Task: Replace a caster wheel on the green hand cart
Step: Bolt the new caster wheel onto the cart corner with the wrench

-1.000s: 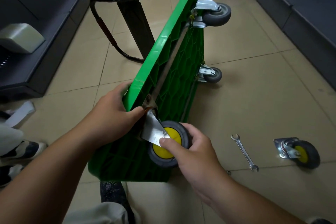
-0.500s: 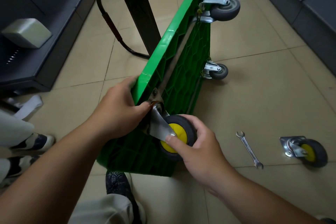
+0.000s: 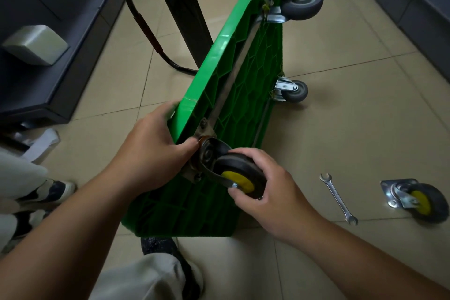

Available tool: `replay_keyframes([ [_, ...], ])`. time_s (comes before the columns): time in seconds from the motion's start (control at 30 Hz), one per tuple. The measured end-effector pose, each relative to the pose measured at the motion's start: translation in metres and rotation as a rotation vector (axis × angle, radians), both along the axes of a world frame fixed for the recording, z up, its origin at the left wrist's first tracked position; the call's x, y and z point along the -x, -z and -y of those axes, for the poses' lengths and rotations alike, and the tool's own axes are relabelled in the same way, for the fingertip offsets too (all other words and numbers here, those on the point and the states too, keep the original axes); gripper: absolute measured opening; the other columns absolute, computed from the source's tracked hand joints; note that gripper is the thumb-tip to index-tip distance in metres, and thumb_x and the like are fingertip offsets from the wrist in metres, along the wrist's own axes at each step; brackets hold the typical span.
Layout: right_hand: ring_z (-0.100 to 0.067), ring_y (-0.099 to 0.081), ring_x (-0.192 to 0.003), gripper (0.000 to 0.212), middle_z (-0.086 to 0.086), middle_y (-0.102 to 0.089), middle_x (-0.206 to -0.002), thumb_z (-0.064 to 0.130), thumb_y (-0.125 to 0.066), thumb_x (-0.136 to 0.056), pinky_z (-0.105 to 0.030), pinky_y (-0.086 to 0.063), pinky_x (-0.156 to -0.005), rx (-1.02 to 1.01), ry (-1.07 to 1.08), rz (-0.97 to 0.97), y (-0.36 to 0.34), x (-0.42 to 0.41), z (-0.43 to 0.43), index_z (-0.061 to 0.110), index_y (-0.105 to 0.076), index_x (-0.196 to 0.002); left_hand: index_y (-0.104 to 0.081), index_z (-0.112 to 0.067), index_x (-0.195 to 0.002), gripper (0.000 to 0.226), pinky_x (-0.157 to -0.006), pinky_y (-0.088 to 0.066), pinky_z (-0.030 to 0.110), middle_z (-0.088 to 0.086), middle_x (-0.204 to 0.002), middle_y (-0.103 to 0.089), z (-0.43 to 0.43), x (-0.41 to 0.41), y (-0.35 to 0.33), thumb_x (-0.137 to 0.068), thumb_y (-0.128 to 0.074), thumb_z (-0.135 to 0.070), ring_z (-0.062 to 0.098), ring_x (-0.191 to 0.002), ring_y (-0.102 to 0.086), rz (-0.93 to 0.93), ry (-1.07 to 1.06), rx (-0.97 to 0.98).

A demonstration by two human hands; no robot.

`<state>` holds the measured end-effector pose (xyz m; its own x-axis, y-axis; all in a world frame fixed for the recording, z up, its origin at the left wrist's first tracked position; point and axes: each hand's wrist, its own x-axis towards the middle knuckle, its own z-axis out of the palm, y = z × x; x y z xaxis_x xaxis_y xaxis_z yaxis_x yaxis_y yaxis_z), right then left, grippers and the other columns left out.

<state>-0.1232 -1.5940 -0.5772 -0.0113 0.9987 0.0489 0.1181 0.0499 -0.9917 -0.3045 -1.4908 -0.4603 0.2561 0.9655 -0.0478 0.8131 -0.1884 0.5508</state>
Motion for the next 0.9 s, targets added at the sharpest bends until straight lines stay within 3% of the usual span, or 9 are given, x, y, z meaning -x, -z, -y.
replay_keyframes([
  [0.13, -0.005, -0.062, -0.12, 0.072, 0.016, -0.059, -0.133, 0.025, -0.08, -0.084, -0.026, -0.053, -0.1, 0.022, 0.016, 0.044, -0.003, 0.0, 0.007, 0.046, -0.043, -0.143, -0.056, -0.036, -0.138, 0.059, -0.073, -0.063, 0.043, -0.006, -0.103, -0.072, 0.003, -0.005, -0.001, -0.084, -0.077, -0.026, 0.016, -0.082, -0.073, -0.017, -0.017, -0.005],
  [0.27, 0.0, -0.062, -0.116, 0.103, 0.019, -0.051, -0.137, 0.019, -0.09, -0.074, -0.011, -0.049, -0.092, 0.147, 0.065, 0.13, 0.012, -0.03, 0.026, 0.048, -0.028, -0.151, -0.059, -0.035, -0.135, 0.055, -0.082, -0.061, 0.047, 0.0, -0.104, -0.072, 0.006, -0.005, -0.002, -0.083, -0.077, -0.026, 0.025, -0.09, -0.072, -0.004, -0.02, -0.019],
  [0.4, -0.012, -0.059, -0.107, 0.086, 0.007, -0.056, -0.126, 0.015, -0.088, -0.076, -0.027, -0.052, -0.09, 0.387, 0.195, 0.391, 0.053, -0.08, 0.051, 0.028, -0.044, -0.148, -0.058, -0.036, -0.135, 0.055, -0.082, -0.062, 0.046, -0.001, -0.103, -0.072, 0.005, -0.004, -0.002, -0.083, -0.076, -0.028, 0.023, -0.088, -0.072, -0.013, -0.02, -0.004],
  [0.5, -0.012, -0.06, -0.092, 0.068, 0.008, -0.061, -0.112, 0.012, -0.087, -0.076, -0.033, -0.052, -0.085, 0.441, 0.245, 0.441, 0.093, -0.095, 0.069, 0.021, -0.058, -0.136, -0.058, -0.036, -0.134, 0.055, -0.082, -0.061, 0.047, -0.001, -0.105, -0.072, 0.006, -0.007, -0.001, -0.082, -0.075, -0.03, 0.023, -0.089, -0.071, -0.02, -0.004, -0.029],
  [0.57, -0.007, -0.062, -0.086, 0.057, 0.012, -0.063, -0.105, 0.014, -0.087, -0.075, -0.031, -0.052, -0.086, 0.504, 0.252, 0.474, 0.123, -0.093, 0.081, 0.022, -0.063, -0.126, -0.059, -0.033, -0.135, 0.054, -0.083, -0.061, 0.047, -0.001, -0.106, -0.072, 0.006, -0.008, -0.002, -0.084, -0.075, -0.028, 0.023, -0.091, -0.071, -0.018, -0.001, -0.036],
  [0.63, -0.004, -0.065, -0.082, 0.047, 0.009, -0.067, -0.101, 0.013, -0.087, -0.076, -0.018, -0.049, -0.081, 0.552, 0.2, 0.511, 0.15, -0.089, 0.092, 0.021, -0.067, -0.118, -0.06, -0.03, -0.134, 0.052, -0.083, -0.061, 0.045, -0.002, -0.106, -0.072, 0.006, -0.008, -0.003, -0.084, -0.075, -0.026, 0.02, -0.09, -0.071, -0.016, 0.001, -0.044],
  [0.73, -0.011, -0.065, -0.09, 0.038, -0.003, -0.069, -0.106, 0.01, -0.083, -0.079, -0.023, -0.048, -0.081, 0.604, 0.077, 0.583, 0.186, -0.083, 0.096, 0.015, -0.068, -0.114, -0.062, -0.029, -0.135, 0.052, -0.081, -0.062, 0.042, -0.006, -0.106, -0.072, 0.006, -0.006, -0.002, -0.086, -0.075, -0.024, 0.011, -0.088, -0.071, 0.012, 0.005, -0.045],
  [0.83, -0.017, -0.064, -0.096, 0.034, -0.002, -0.062, -0.104, 0.012, -0.08, -0.082, -0.023, -0.04, -0.078, 0.63, -0.018, 0.686, 0.214, -0.074, 0.099, 0.011, -0.068, -0.114, -0.062, -0.031, -0.136, 0.054, -0.079, -0.062, 0.035, -0.011, -0.104, -0.072, 0.006, -0.007, -0.003, -0.083, -0.072, -0.028, 0.002, -0.085, -0.07, 0.016, 0.0, -0.042],
  [0.9, -0.019, -0.064, -0.102, 0.038, -0.006, -0.063, -0.11, 0.011, -0.08, -0.083, -0.025, -0.044, -0.082, 0.648, -0.039, 0.674, 0.23, -0.067, 0.101, 0.009, -0.067, -0.119, -0.062, -0.034, -0.134, 0.057, -0.072, -0.062, 0.025, -0.014, -0.099, -0.072, 0.008, -0.008, -0.005, -0.077, -0.066, -0.034, -0.003, -0.081, -0.069, 0.028, -0.007, -0.032],
])
